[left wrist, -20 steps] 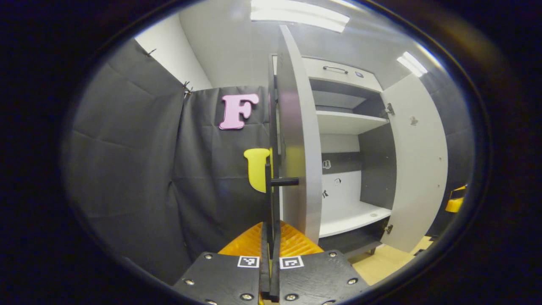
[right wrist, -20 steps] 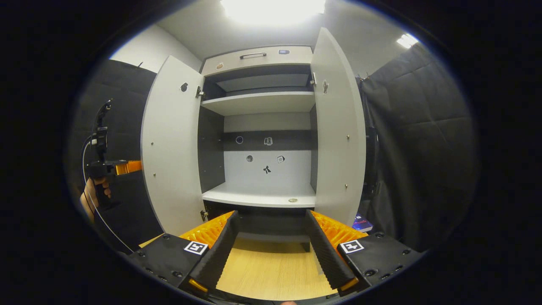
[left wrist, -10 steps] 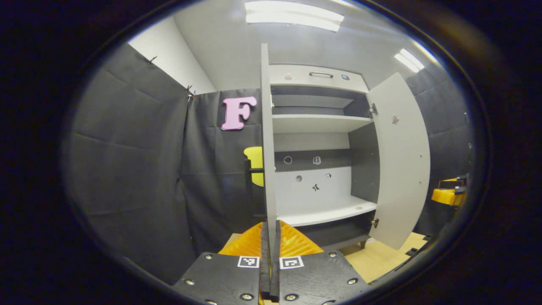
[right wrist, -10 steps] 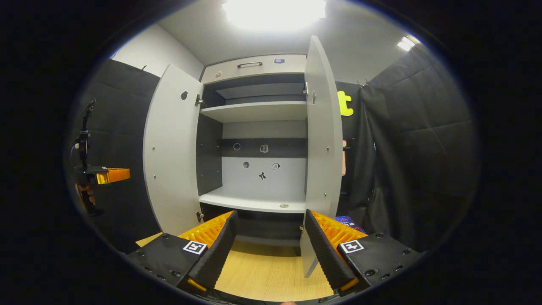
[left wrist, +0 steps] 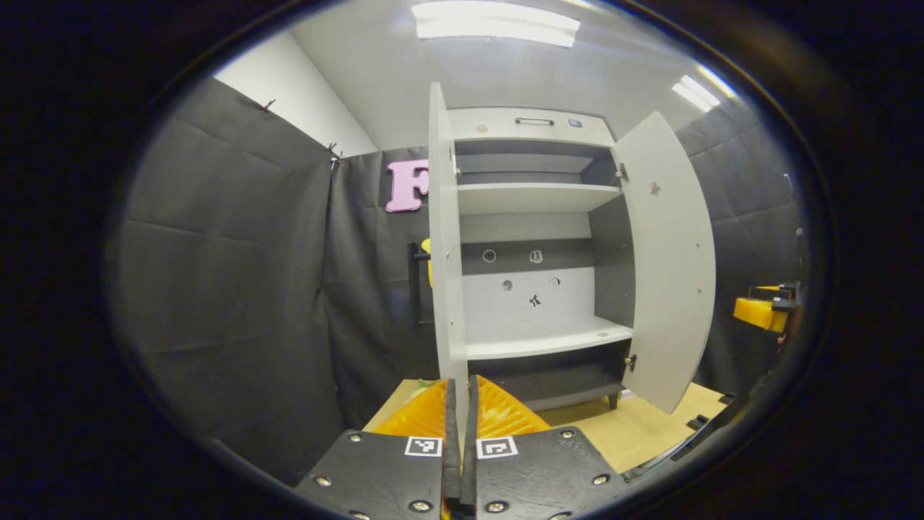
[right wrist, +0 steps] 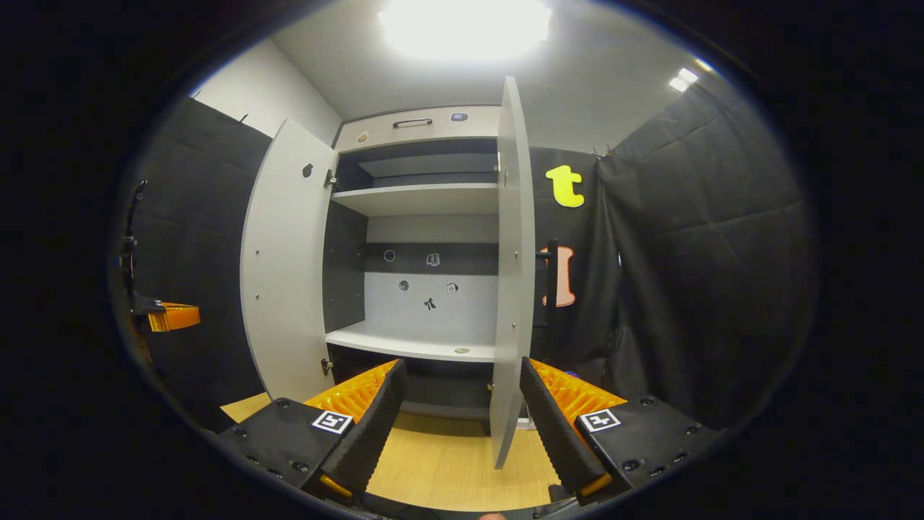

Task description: Open the right door of the double-door shoe cabinet with the right hand, and open the left door with the left hand.

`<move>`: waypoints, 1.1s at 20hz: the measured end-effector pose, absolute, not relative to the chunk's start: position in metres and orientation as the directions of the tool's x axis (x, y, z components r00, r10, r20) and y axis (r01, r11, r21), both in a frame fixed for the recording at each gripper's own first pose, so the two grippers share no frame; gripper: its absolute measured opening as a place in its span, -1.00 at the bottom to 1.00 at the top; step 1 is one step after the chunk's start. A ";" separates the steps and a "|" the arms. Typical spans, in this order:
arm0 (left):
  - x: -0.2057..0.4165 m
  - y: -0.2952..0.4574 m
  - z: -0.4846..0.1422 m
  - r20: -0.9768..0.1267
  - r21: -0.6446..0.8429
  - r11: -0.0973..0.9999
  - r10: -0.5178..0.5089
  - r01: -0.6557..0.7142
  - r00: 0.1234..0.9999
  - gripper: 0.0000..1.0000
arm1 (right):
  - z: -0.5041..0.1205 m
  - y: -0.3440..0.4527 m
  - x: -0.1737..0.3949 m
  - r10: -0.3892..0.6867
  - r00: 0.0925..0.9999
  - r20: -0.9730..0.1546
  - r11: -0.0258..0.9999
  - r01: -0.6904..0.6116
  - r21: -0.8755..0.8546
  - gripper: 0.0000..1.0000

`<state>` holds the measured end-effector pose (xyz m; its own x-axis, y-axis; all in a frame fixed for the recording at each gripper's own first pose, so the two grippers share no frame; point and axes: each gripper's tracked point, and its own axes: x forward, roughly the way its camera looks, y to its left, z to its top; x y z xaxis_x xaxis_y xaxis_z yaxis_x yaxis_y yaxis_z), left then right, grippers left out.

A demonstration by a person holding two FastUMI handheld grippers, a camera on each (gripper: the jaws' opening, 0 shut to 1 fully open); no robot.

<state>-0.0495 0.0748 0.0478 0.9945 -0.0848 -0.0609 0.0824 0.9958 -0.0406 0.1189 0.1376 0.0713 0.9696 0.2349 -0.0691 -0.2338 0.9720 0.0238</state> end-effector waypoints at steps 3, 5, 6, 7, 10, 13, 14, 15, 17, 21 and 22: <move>-0.057 0.069 0.047 -0.061 -0.035 0.996 -0.086 0.084 0.994 -0.95 | 0.073 0.130 0.114 0.215 0.975 -0.048 0.976 -0.213 0.034 0.96; -0.061 0.067 0.047 -0.060 -0.020 0.996 -0.085 0.084 0.995 -0.95 | 0.074 0.125 0.114 0.205 0.978 -0.043 0.978 -0.204 0.033 0.96; -0.063 0.066 0.048 -0.060 -0.015 0.996 -0.084 0.083 0.995 -0.99 | 0.075 0.123 0.114 0.203 0.978 -0.040 0.979 -0.202 0.033 0.96; -0.063 0.067 0.048 -0.059 -0.011 0.997 -0.077 0.076 0.995 -0.96 | 0.077 0.121 0.114 0.199 0.979 -0.036 0.980 -0.198 0.032 0.96; -0.064 0.071 0.051 -0.055 -0.001 0.999 -0.045 0.045 0.997 -1.00 | 0.078 0.119 0.115 0.190 0.981 -0.033 0.982 -0.189 0.028 0.96; -0.061 0.074 0.052 -0.053 0.003 1.000 -0.031 0.031 0.998 -0.88 | 0.077 0.118 0.115 0.188 0.982 -0.034 0.982 -0.187 0.027 0.96; -0.063 0.074 0.051 -0.056 0.003 1.000 -0.029 0.030 0.998 -0.77 | 0.077 0.117 0.115 0.187 0.982 -0.035 0.982 -0.186 0.028 0.96; -0.062 0.074 0.049 -0.058 0.002 1.000 -0.028 0.028 0.998 -0.68 | 0.077 0.117 0.115 0.188 0.982 -0.035 0.982 -0.187 0.029 0.96; -0.061 0.073 0.047 -0.058 -0.008 1.000 -0.027 0.027 0.998 -0.50 | 0.077 0.119 0.116 0.189 0.981 -0.034 0.982 -0.188 0.029 0.96; -0.063 0.074 0.048 -0.059 -0.019 0.999 -0.031 0.030 0.998 0.55 | 0.079 0.121 0.116 0.193 0.981 -0.028 0.981 -0.192 0.018 0.96; -0.063 0.077 0.049 -0.057 -0.017 1.000 -0.024 0.023 0.998 0.90 | 0.080 0.121 0.117 0.193 0.981 -0.025 0.981 -0.193 0.017 0.96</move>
<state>-0.0627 0.0765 0.0493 0.9981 -0.0241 -0.0568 0.0232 0.9996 -0.0169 0.1168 0.1206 0.0802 0.9809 0.1930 -0.0250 -0.1926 0.9811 0.0173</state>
